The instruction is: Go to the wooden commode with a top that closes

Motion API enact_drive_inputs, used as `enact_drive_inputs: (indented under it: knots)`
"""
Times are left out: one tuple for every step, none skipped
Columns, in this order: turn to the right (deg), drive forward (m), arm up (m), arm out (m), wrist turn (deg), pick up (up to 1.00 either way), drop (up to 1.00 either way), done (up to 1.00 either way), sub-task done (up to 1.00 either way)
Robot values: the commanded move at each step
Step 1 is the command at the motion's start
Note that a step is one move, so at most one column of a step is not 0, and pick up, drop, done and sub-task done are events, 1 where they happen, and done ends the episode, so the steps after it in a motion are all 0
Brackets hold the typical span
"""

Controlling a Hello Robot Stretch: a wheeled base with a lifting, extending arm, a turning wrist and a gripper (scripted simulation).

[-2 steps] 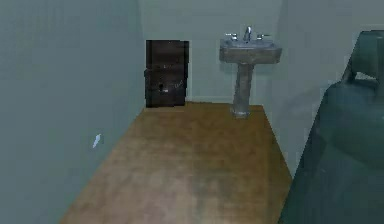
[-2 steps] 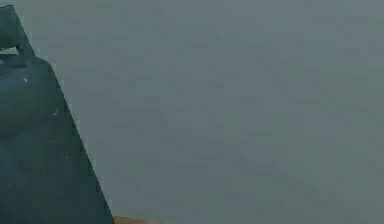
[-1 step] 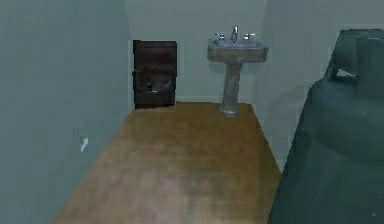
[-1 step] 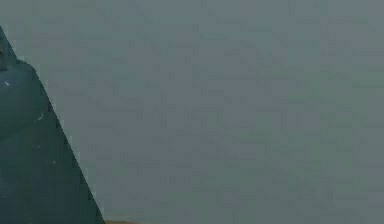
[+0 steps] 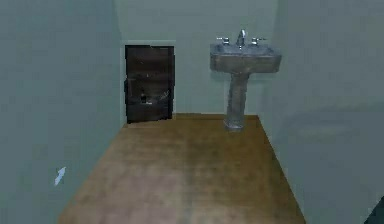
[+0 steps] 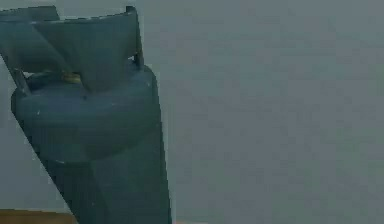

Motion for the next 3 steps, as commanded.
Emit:
enact_drive_inputs:
  knots:
    - [0.0,1.00,0.00,0.00,0.0,0.00,0.00,0.00,0.00]
    - [6.0,0.00,0.00,0.00,0.0,0.00,0.00,0.00,0.00]
    - [0.0,0.45,0.00,0.00,0.0,0.00,0.00,0.00,0.00]
